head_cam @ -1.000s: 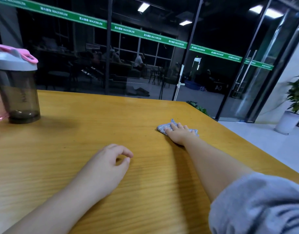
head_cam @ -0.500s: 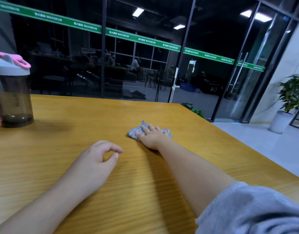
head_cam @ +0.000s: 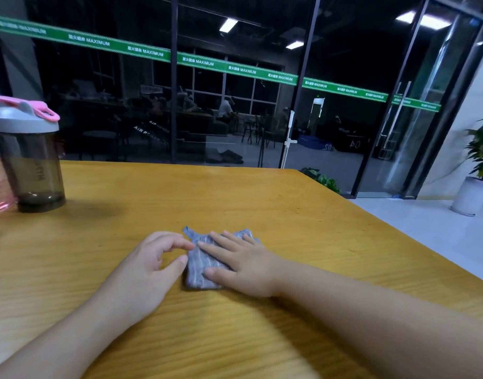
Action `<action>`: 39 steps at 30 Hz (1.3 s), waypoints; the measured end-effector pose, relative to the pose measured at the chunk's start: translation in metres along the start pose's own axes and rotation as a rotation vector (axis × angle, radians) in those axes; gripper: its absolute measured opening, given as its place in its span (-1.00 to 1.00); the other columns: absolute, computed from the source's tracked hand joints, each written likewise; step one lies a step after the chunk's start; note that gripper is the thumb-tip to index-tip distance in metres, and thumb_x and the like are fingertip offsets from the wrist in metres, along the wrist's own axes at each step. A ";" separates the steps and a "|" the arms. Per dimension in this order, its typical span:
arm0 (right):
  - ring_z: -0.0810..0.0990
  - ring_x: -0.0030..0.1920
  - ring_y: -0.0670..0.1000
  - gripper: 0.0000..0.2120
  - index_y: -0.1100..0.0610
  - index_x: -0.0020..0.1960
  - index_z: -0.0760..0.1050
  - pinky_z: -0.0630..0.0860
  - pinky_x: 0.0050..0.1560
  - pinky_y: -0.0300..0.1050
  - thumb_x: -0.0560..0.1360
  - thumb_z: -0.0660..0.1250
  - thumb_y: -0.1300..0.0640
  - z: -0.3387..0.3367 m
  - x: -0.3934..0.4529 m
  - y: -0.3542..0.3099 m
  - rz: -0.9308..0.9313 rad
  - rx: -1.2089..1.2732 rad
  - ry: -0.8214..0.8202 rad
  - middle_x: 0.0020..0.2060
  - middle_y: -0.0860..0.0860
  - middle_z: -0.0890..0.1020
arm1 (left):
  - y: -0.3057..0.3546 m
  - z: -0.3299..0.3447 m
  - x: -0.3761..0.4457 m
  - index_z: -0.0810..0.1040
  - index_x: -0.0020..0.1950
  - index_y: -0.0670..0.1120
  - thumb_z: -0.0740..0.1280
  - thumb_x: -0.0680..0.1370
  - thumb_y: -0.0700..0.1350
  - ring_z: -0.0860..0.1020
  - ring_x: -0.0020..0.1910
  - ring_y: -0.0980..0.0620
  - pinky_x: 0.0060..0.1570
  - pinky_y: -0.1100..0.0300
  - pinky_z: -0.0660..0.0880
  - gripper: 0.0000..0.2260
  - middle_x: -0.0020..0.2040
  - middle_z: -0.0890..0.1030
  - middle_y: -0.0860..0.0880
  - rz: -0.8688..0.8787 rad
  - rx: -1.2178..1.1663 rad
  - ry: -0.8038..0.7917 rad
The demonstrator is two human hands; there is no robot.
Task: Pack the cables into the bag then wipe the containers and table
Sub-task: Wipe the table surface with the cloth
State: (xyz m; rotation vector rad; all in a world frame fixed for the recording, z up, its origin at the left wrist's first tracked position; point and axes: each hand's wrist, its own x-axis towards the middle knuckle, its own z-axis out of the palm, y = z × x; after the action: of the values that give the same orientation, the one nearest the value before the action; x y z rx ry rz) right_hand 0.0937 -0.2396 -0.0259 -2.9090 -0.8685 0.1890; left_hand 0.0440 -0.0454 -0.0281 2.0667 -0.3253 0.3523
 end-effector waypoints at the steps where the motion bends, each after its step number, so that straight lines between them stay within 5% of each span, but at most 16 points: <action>1: -0.20 0.51 -0.16 -0.45 -0.22 0.52 -0.07 -0.27 0.47 -0.11 0.59 -0.01 -0.25 -0.001 -0.012 0.008 -0.020 0.019 -0.011 0.54 -0.17 -0.10 | -0.001 0.001 0.000 0.60 -0.10 0.14 0.33 0.48 -0.06 0.43 0.10 0.34 0.18 0.18 0.40 -0.91 0.08 0.46 0.26 0.000 -0.008 -0.004; 5: -0.22 0.49 -0.26 -0.48 -0.32 0.49 -0.07 -0.26 0.47 -0.16 0.57 0.00 -0.26 -0.009 -0.049 0.067 0.023 0.044 -0.047 0.51 -0.28 -0.10 | -0.002 0.003 0.000 0.55 -0.04 0.25 0.32 0.52 -0.15 0.42 0.07 0.39 0.04 0.45 0.32 -0.75 0.09 0.45 0.31 -0.001 0.015 -0.049; 10: -0.18 0.50 -0.23 -0.51 -0.40 0.40 -0.12 -0.17 0.49 -0.13 0.50 -0.09 -0.32 -0.020 -0.067 0.133 0.240 0.040 -0.037 0.49 -0.30 -0.09 | -0.002 0.007 0.002 0.57 -0.09 0.10 0.30 0.52 -0.22 0.38 0.07 0.42 -0.08 0.65 0.23 -0.80 0.04 0.49 0.26 0.015 0.100 0.016; 21: -0.11 0.54 0.14 -0.42 -0.05 0.56 -0.06 -0.13 0.45 0.26 0.58 -0.17 -0.22 -0.018 0.057 0.116 0.898 0.034 0.091 0.56 0.01 -0.06 | -0.006 0.004 0.014 0.54 -0.07 0.13 0.25 0.52 -0.18 0.42 -0.37 0.27 -0.34 0.48 0.27 -0.80 0.00 0.46 0.23 -0.139 0.208 0.238; 24: -0.16 0.52 0.23 -0.40 0.01 0.56 -0.15 -0.19 0.43 0.31 0.59 -0.23 -0.22 -0.019 0.092 0.090 1.071 0.029 0.065 0.55 0.10 -0.11 | -0.008 0.003 0.017 0.53 -0.08 0.15 0.26 0.52 -0.16 0.41 -0.32 0.25 -0.31 0.45 0.25 -0.81 -0.01 0.46 0.25 -0.145 0.220 0.256; 30: -0.18 0.51 0.27 -0.39 0.01 0.56 -0.18 -0.22 0.43 0.34 0.59 -0.23 -0.23 -0.018 0.127 0.054 1.006 0.019 0.025 0.54 0.14 -0.14 | -0.007 0.006 0.017 0.50 -0.07 0.17 0.27 0.51 -0.18 0.45 0.07 0.10 0.07 0.21 0.33 -0.79 0.05 0.48 0.20 -0.122 0.247 0.221; 39: -0.21 0.53 0.18 -0.44 -0.13 0.55 -0.14 -0.25 0.44 0.27 0.59 -0.18 -0.24 -0.011 0.118 0.000 0.501 0.078 0.021 0.55 0.05 -0.16 | -0.005 0.002 0.018 0.57 0.00 0.04 0.28 0.48 -0.25 0.43 0.02 0.14 -0.08 0.35 0.23 -0.78 0.01 0.48 0.13 -0.081 0.221 0.282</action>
State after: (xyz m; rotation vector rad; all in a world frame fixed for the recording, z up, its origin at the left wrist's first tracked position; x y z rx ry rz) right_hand 0.1928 -0.1752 -0.0255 -2.9857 -0.1094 0.2211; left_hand 0.0624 -0.0464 -0.0264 2.2007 -0.0319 0.6463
